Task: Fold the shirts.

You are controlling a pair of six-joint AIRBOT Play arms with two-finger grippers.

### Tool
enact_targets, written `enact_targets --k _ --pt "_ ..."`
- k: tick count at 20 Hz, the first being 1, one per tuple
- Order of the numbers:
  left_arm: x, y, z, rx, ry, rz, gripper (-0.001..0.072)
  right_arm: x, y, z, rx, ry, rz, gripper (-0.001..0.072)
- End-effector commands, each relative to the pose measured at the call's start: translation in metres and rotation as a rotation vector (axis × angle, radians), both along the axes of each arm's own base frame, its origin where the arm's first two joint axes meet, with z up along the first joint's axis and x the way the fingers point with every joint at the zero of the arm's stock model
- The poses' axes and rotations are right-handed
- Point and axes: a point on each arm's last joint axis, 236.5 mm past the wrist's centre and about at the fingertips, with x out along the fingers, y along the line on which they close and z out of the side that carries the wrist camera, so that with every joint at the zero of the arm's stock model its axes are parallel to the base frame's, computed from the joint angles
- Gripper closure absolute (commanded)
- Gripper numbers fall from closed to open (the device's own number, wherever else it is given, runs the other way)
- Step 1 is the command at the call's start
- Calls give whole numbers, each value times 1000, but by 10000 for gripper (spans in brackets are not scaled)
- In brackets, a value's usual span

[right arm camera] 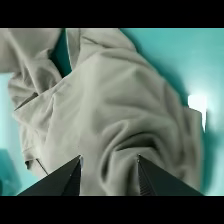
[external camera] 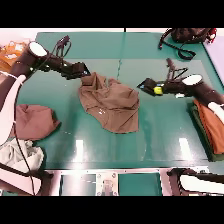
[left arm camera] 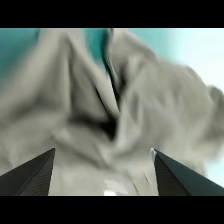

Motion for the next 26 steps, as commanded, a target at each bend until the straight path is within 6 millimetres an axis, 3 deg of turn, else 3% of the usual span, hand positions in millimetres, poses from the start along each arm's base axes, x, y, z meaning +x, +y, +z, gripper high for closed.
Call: enact_targets --k 1,3,5,9,11,15,17,20,21,22,23,24,26 --pt "-55 10 14 -2 255 -43 31 -6 -56 8 -7 57 7 297" --pt "-87 4 6 24 363 -70 31 -4 -82 -4 -27 80 -40 298" --pt "-124 -16 -14 45 427 -105 31 -3 -90 -21 -25 118 -53 299" --pt "-199 -65 -78 81 478 -81 31 1 -75 -54 -17 151 -9 299" --pt "-221 -91 -110 79 473 -44 31 4 -66 -66 -22 160 -4 299" --pt "-227 -133 -150 59 387 32 33 8 -48 -67 -35 145 27 299" --pt "-228 -141 -166 63 402 60 155 9 -41 -65 -25 141 35 299" --pt "-207 -140 -170 43 355 125 173 9 -37 -63 -15 141 39 299" --pt "-201 -137 -170 42 347 137 285 8 -37 -63 -13 143 41 299" --pt "-199 -131 -169 46 350 135 588 8 -37 -63 -13 144 41 299" --pt "-200 -124 -168 53 364 107 677 8 -38 -63 -13 144 40 299" --pt "-203 -114 -165 62 385 78 677 8 -38 -63 -13 144 40 299" --pt "-204 -73 -154 118 420 45 678 8 -38 -63 -14 143 40 297"
